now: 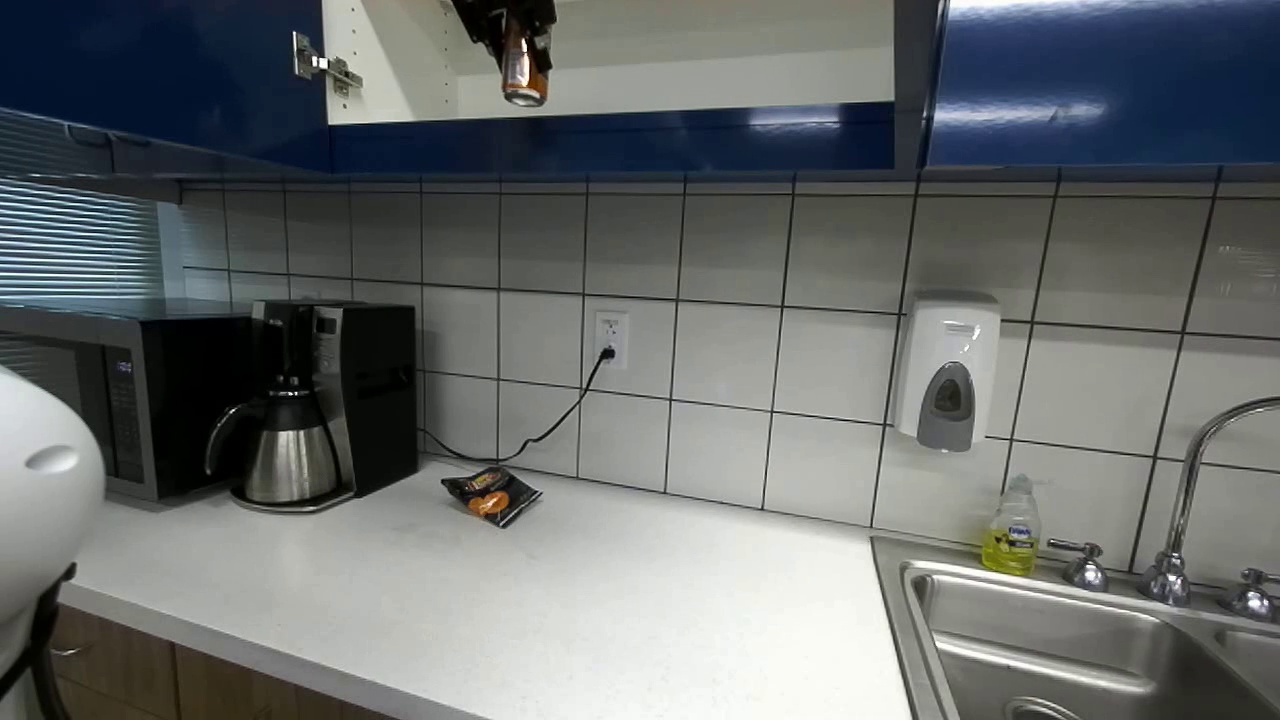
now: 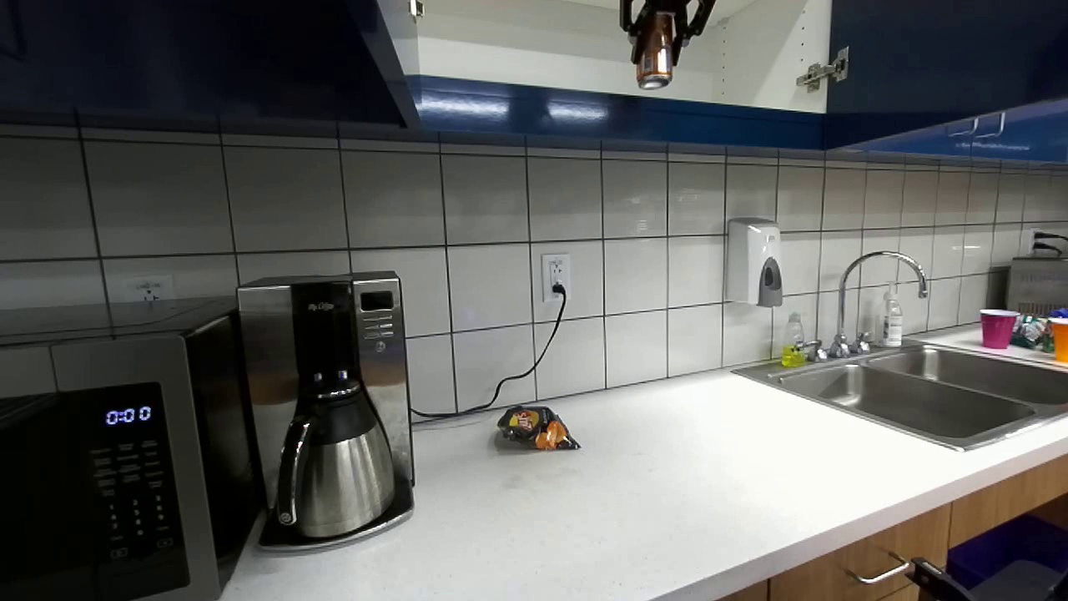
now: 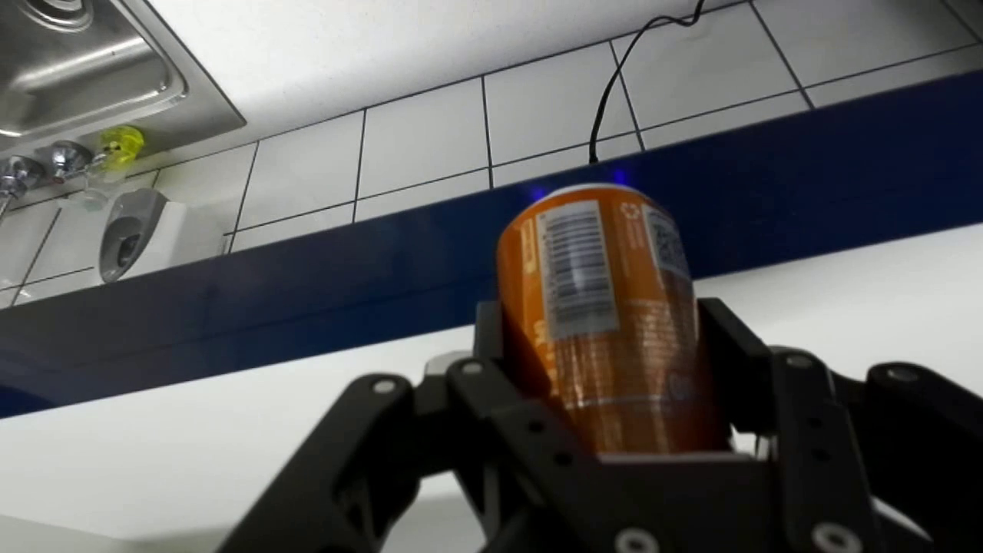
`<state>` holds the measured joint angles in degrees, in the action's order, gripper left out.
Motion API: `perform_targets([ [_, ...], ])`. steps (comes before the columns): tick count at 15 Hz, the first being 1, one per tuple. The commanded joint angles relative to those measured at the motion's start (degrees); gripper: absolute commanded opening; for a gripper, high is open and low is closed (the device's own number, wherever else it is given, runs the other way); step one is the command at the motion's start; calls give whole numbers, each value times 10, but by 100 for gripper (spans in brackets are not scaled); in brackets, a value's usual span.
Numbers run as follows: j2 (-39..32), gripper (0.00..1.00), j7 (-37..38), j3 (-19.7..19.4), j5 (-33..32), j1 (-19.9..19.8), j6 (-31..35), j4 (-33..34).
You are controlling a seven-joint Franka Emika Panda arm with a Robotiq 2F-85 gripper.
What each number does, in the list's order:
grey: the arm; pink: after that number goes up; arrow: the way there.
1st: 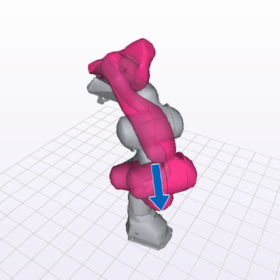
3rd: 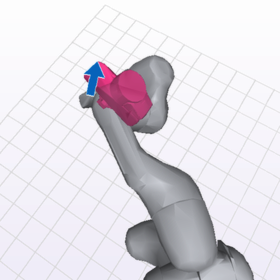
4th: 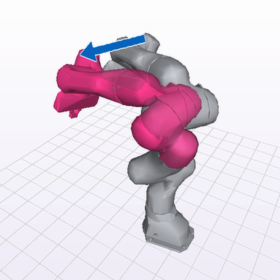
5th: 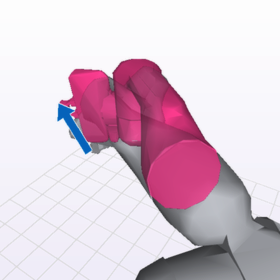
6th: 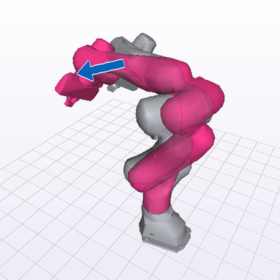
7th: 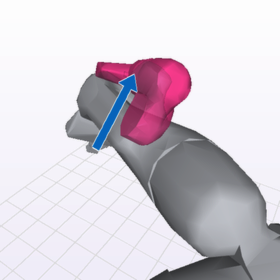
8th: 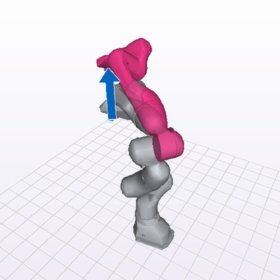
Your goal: Remove the can from the cupboard
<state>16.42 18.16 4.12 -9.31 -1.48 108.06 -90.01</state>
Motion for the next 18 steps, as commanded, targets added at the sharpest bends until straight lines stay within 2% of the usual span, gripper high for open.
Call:
perform_targets([
  [1, 67, 38, -25, -12, 19, 3, 33, -87],
  [9, 155, 38, -69, -19, 39, 5, 63, -231],
  [18, 195, 38, -95, -20, 39, 2, 96, -352],
])
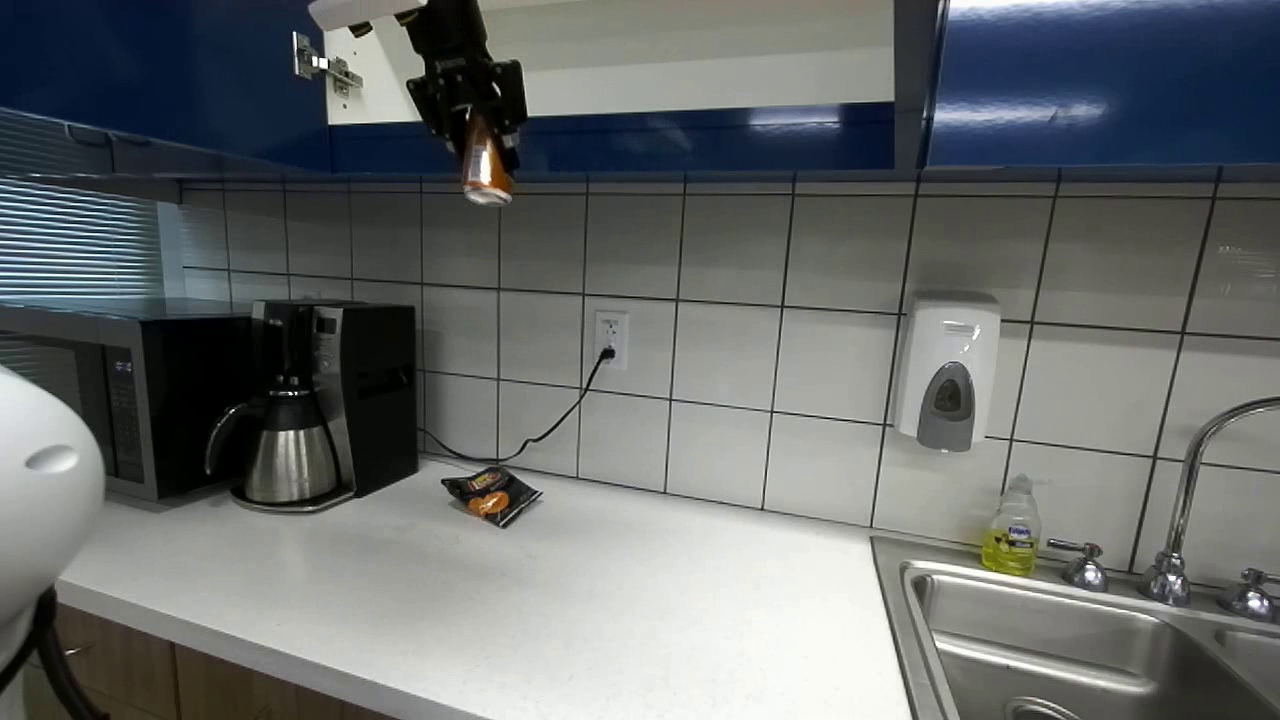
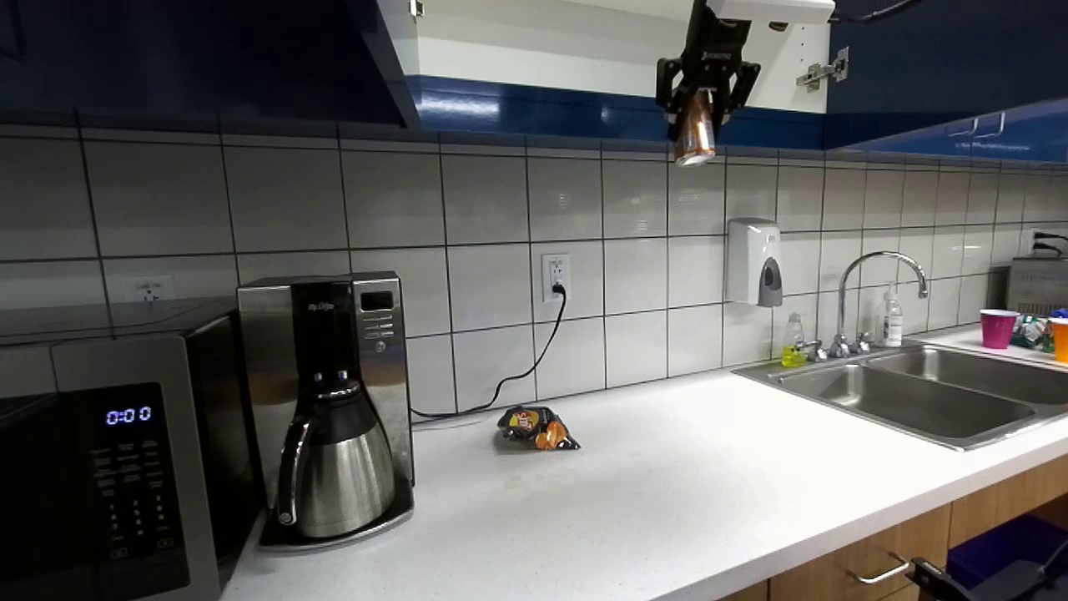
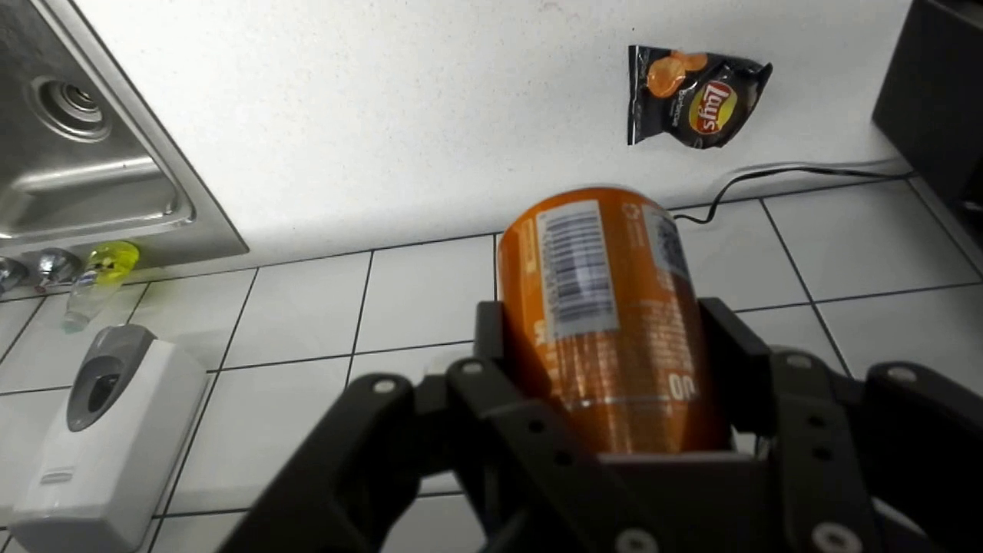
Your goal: Remove the can from the cupboard
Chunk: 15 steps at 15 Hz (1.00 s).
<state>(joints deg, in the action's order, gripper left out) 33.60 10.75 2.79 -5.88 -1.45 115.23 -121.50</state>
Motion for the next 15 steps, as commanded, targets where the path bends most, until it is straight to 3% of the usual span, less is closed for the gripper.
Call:
perform_targets([
  [1, 25, 38, -22, -7, 2, 1, 32, -48],
  [15, -33, 38, -12, -5, -10, -11, 146, -136],
])
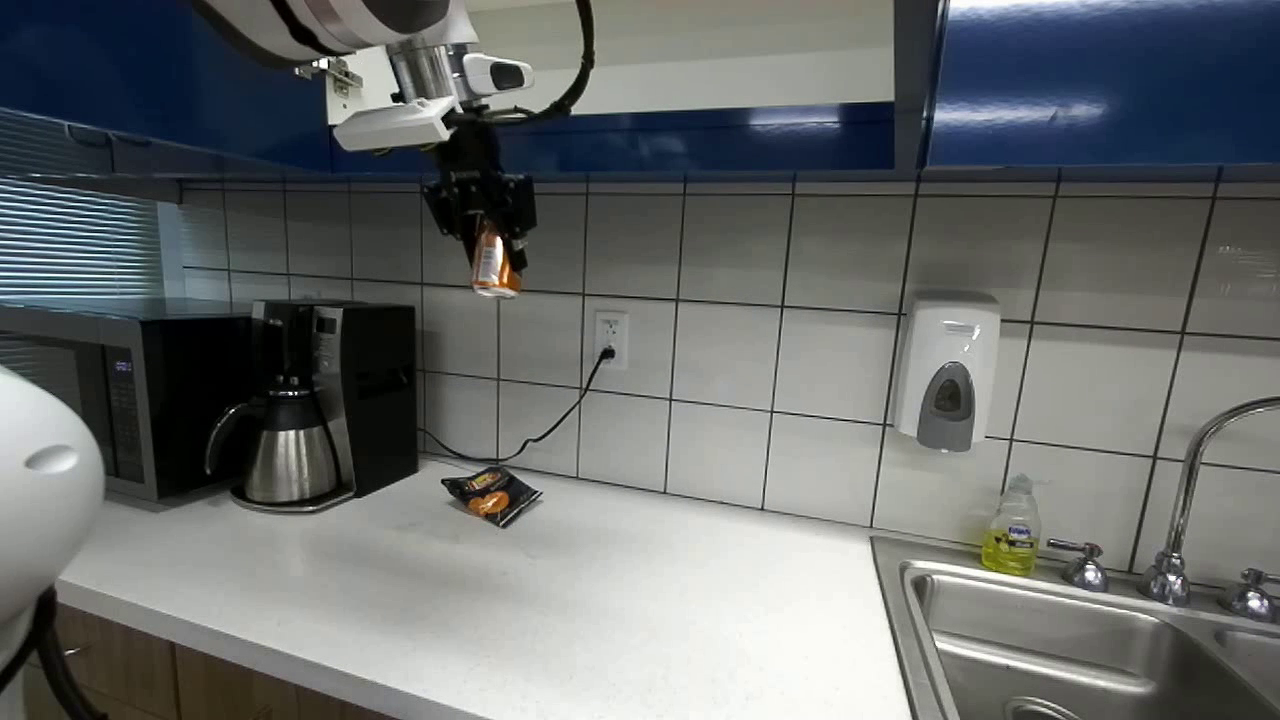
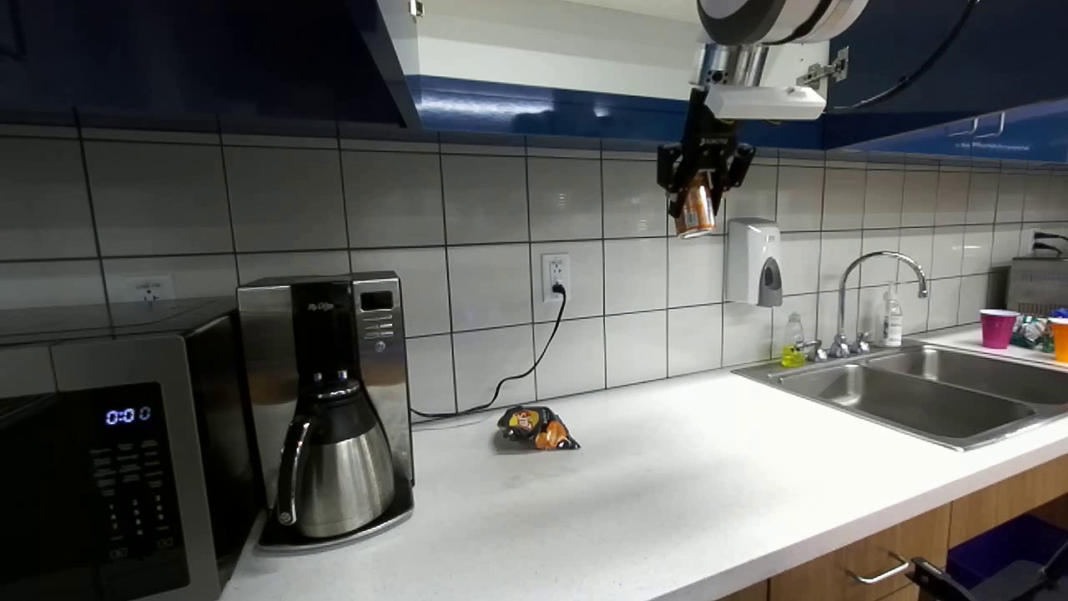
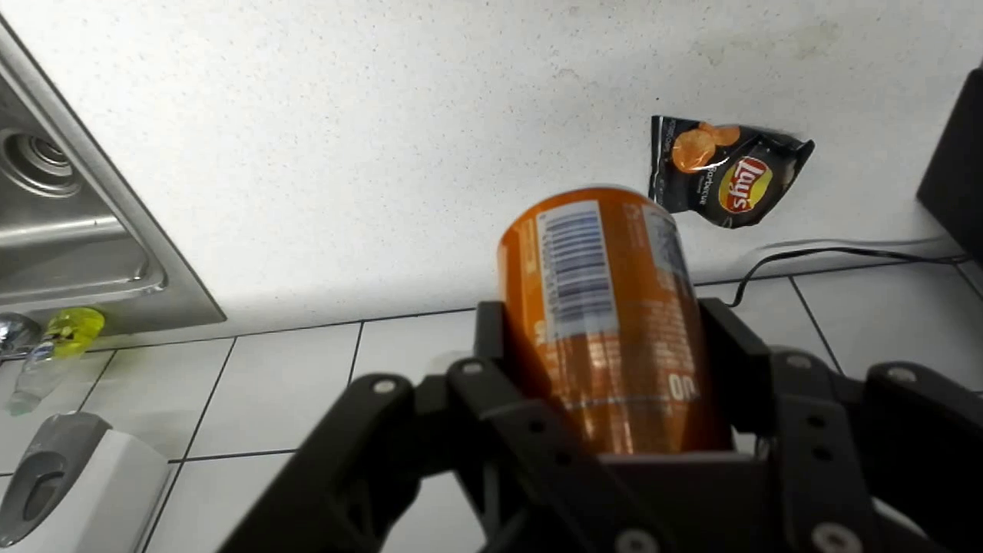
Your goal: Remove the can from the cupboard
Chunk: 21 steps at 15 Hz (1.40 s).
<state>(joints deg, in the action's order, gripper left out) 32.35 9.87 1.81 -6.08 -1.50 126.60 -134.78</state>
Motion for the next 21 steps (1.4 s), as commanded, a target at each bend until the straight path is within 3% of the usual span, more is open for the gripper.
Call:
perform_targets([
  [1, -32, 38, -2, 5, -9, -11, 46, -8],
  [7, -102, 38, 3, 8, -18, -15, 114, -28],
  [16, -152, 38, 13, 8, -32, -14, 143, -29],
  [17, -151, 63, -1, 2, -14, -7, 129, -34],
  [21, -153, 63, 0, 2, -17, -7, 135, -34],
])
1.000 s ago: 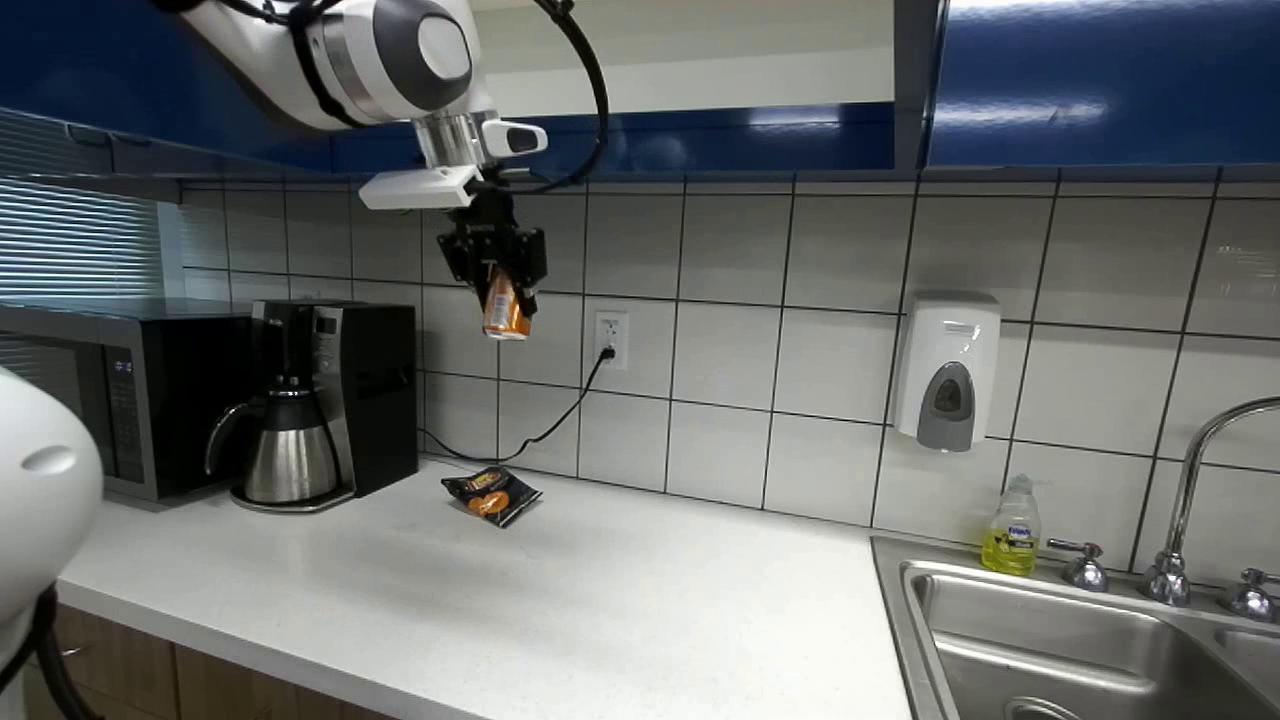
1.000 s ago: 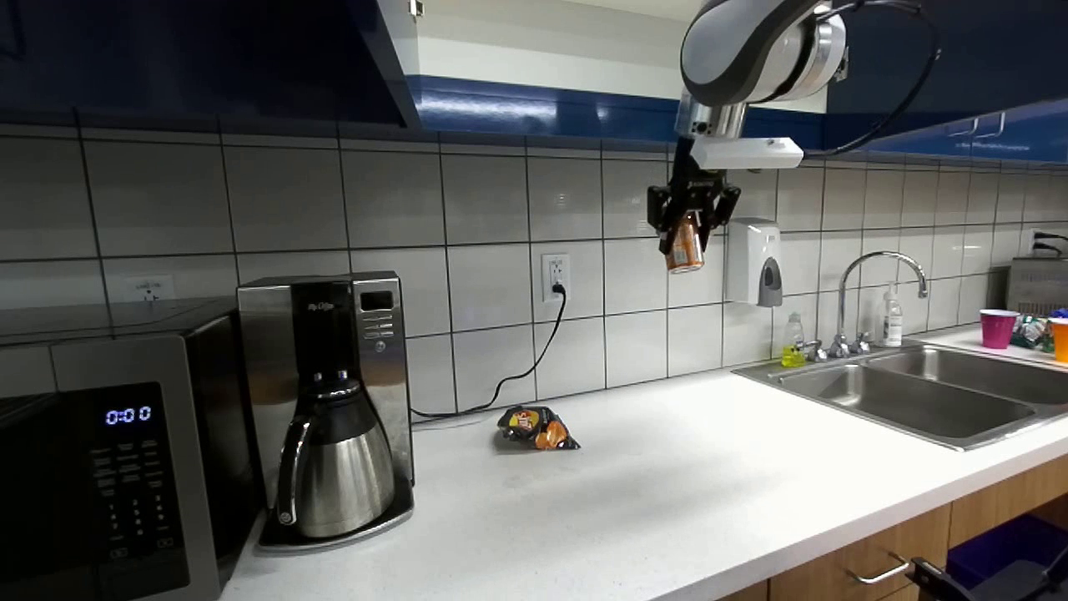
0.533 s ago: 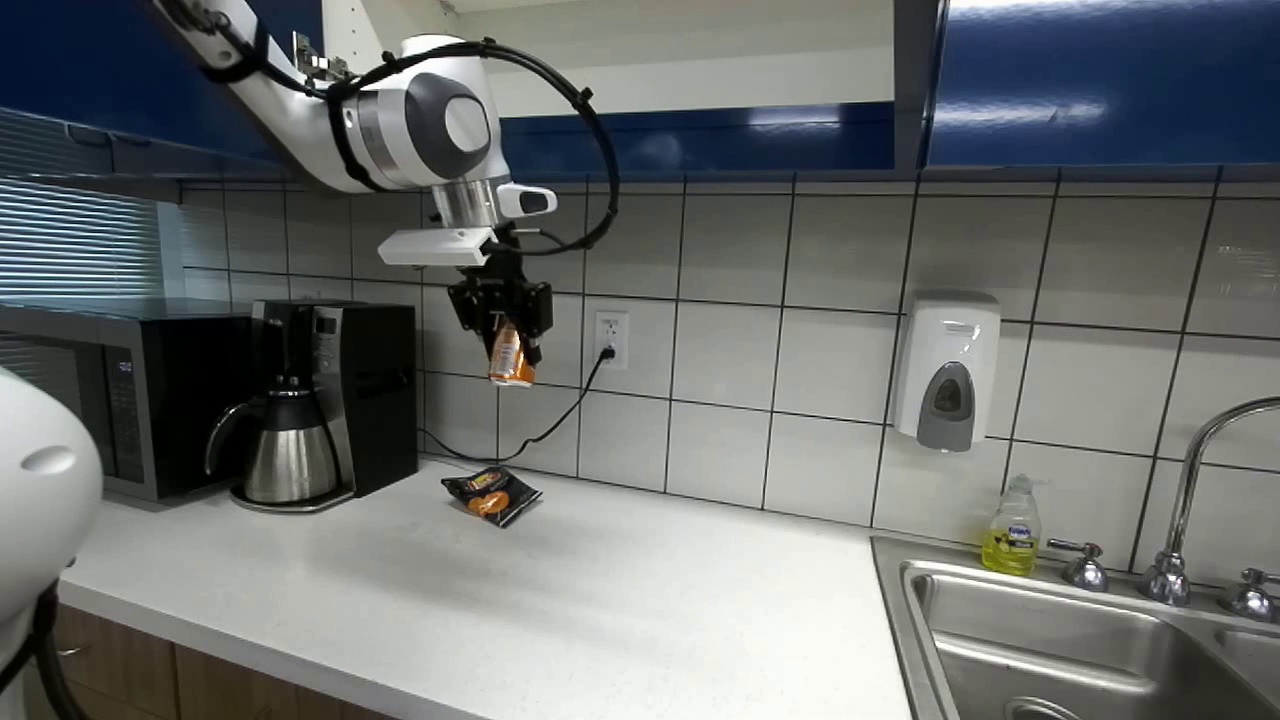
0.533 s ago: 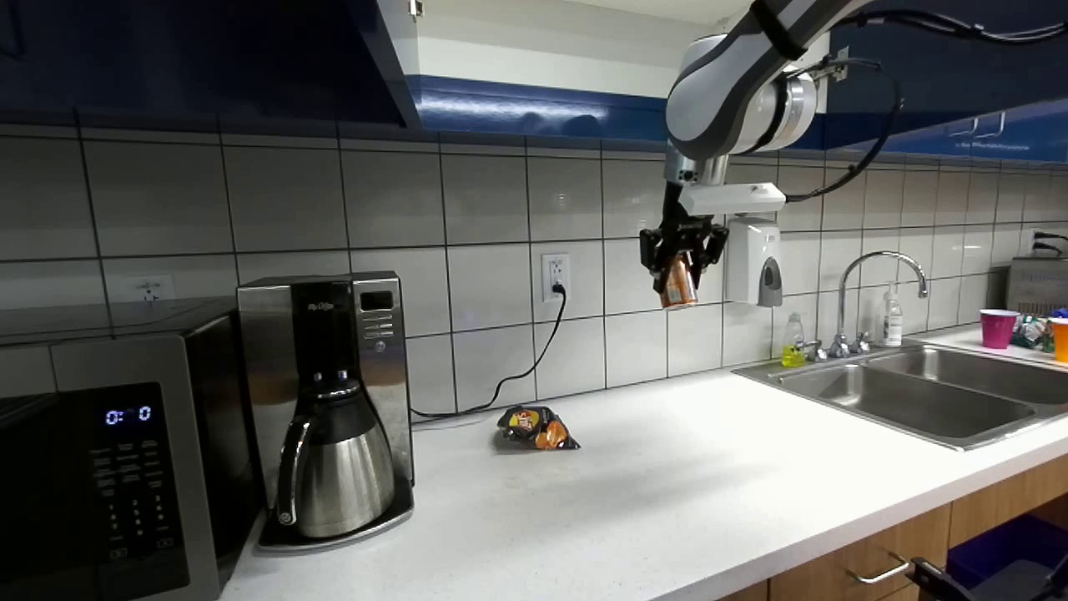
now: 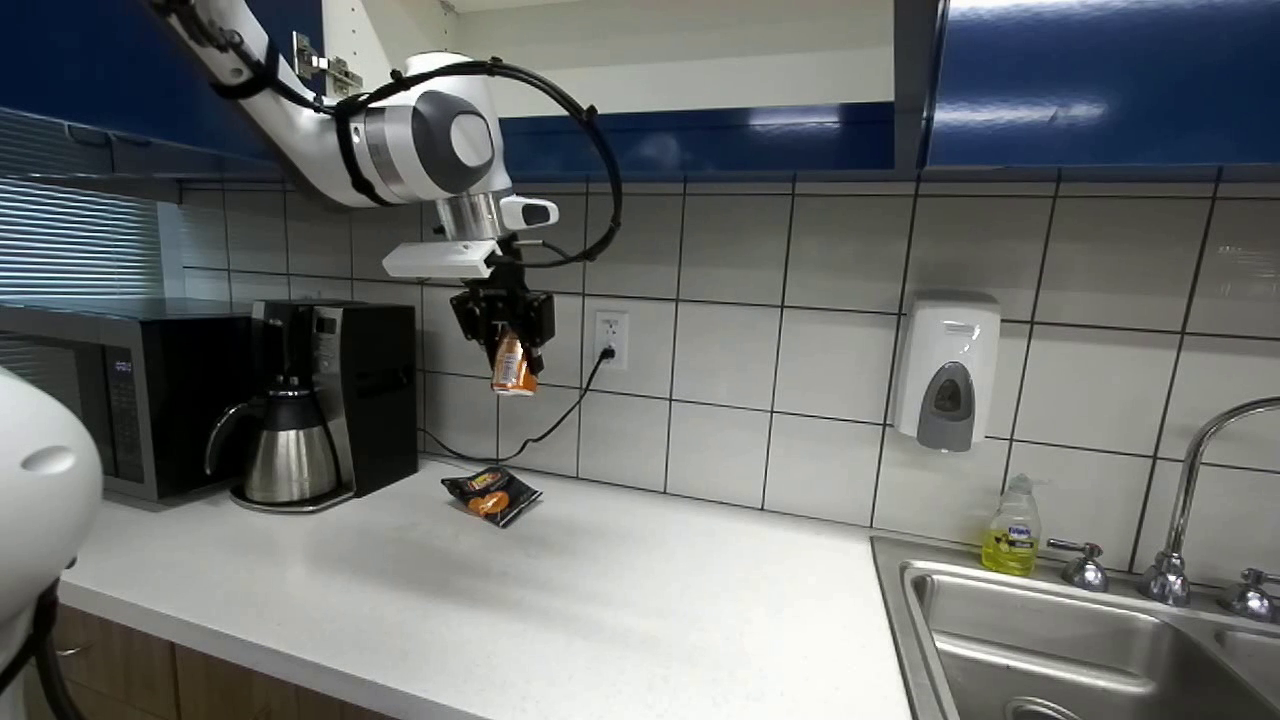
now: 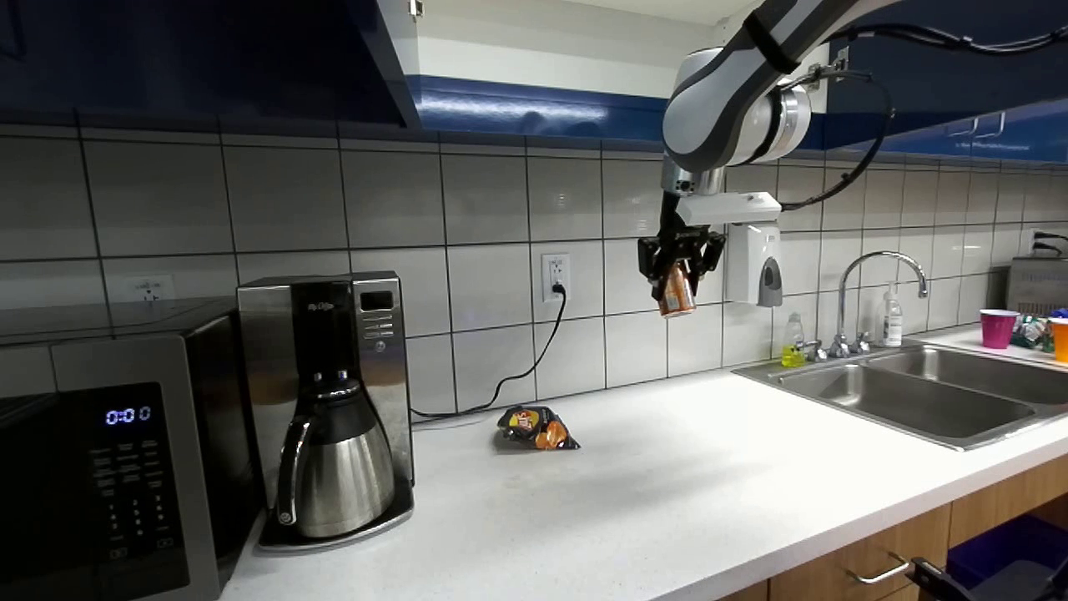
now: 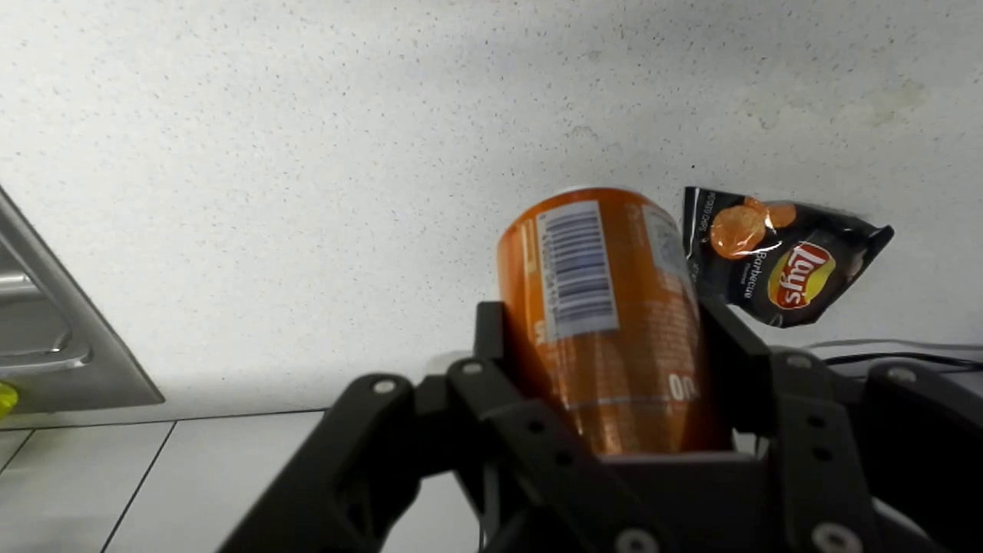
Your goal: Remove the can from the cupboard
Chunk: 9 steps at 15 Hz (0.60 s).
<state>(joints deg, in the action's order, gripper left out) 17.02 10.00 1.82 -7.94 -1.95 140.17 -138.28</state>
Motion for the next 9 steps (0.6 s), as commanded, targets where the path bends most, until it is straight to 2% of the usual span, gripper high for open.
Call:
perform_targets([
  [1, 0, 63, -1, 2, 1, -2, -1, 1],
  [6, 0, 63, -1, 2, 1, -2, 0, 1],
  [7, 0, 38, -1, 2, 1, -2, 0, 1],
  [9, 0, 38, 1, 2, 1, -3, 9, -5],
])
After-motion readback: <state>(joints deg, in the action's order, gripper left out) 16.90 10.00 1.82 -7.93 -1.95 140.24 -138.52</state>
